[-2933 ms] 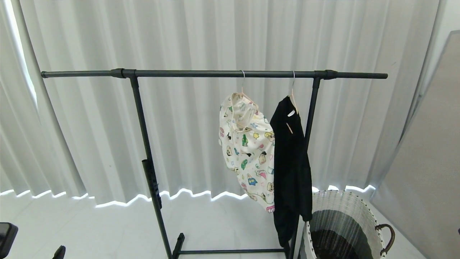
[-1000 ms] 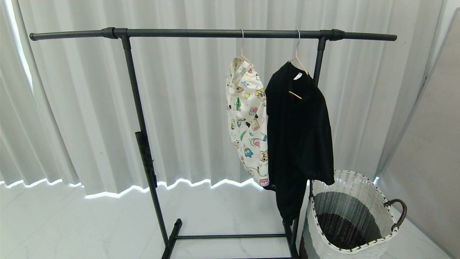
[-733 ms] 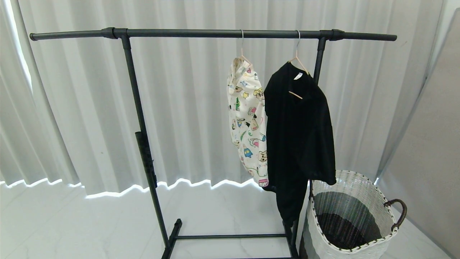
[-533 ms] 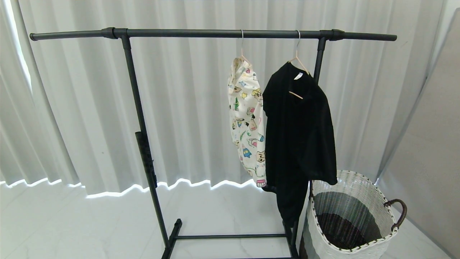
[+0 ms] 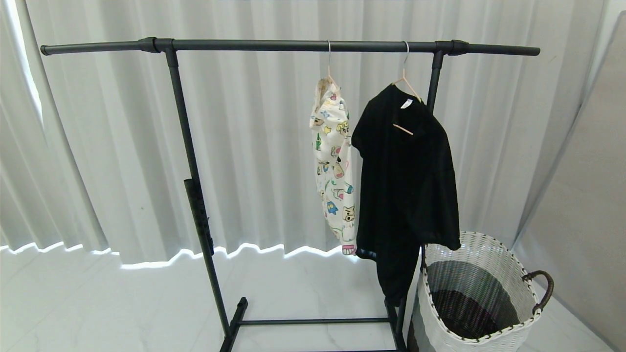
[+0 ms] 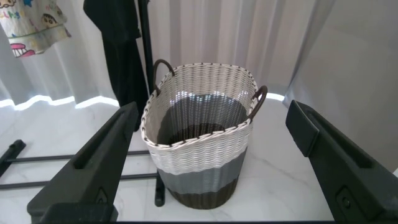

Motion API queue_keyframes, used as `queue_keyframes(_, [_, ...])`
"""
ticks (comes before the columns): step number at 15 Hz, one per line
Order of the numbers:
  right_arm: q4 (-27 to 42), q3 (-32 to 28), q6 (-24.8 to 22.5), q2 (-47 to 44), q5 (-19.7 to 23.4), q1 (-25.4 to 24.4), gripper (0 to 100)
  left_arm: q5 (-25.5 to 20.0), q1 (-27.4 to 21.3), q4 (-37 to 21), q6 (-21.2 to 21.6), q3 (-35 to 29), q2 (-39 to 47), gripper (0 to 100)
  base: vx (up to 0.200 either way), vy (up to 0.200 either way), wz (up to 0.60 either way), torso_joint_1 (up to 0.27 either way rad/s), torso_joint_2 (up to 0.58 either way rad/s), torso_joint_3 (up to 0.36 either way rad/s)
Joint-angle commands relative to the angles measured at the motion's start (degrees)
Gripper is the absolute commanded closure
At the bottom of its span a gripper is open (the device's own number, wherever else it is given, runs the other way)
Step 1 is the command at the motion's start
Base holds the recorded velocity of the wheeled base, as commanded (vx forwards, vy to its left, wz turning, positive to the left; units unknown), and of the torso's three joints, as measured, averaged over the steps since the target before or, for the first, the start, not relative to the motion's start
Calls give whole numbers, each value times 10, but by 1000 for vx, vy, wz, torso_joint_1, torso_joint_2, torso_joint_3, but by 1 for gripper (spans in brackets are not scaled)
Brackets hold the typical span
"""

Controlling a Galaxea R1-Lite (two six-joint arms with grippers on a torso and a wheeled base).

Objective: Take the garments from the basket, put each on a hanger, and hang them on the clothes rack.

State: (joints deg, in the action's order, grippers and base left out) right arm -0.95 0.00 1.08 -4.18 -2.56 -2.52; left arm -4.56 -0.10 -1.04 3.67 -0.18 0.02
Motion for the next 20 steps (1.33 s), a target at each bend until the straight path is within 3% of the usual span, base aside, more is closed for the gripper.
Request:
queue_keyframes(1, [0, 0, 0, -1, 0, 0, 0, 0, 0, 0, 0, 0, 0, 0, 0, 0, 0, 0, 0, 0])
queue_keyframes(20, [0, 0, 0, -1, 0, 0, 0, 0, 0, 0, 0, 0, 0, 0, 0, 0, 0, 0, 0, 0])
